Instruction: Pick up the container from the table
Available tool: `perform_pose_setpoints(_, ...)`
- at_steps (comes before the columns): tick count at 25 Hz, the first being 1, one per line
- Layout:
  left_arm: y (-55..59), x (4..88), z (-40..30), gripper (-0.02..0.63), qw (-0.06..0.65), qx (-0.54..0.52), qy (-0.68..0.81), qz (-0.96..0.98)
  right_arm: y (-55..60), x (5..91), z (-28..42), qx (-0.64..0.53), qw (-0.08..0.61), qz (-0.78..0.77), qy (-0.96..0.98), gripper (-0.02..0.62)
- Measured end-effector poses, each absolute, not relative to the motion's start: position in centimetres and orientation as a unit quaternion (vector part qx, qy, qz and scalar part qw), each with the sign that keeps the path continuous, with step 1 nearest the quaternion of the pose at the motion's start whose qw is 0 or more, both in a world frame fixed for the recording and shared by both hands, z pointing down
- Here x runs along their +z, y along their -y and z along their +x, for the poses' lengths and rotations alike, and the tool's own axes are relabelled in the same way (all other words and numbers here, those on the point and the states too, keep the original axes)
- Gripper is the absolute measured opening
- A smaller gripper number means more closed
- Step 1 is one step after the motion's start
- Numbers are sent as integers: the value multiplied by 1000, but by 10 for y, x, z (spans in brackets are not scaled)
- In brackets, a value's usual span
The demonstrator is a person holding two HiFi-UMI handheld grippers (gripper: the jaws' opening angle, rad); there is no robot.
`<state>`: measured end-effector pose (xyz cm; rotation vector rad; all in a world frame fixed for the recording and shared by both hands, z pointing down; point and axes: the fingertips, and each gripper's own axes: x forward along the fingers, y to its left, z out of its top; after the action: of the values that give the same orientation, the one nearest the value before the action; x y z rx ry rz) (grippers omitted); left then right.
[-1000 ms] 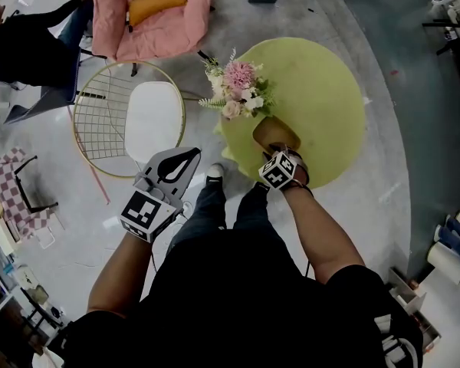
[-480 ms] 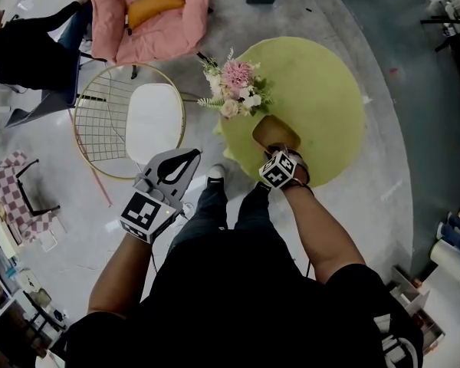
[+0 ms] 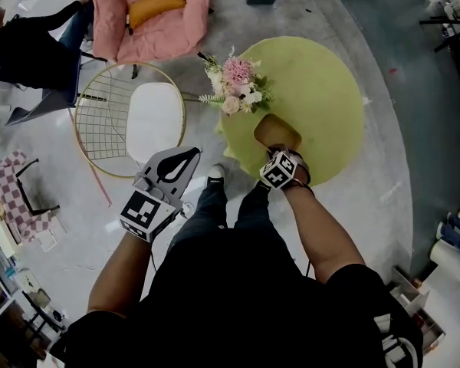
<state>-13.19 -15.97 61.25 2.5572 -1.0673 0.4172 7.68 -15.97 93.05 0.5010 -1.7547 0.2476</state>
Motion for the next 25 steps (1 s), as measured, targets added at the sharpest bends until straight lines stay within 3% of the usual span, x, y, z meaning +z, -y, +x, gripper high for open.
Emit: perform_pose_setpoints(25, 146, 581, -118, 17, 134, 141, 376, 906, 148, 894, 104, 82, 610, 229, 754, 23)
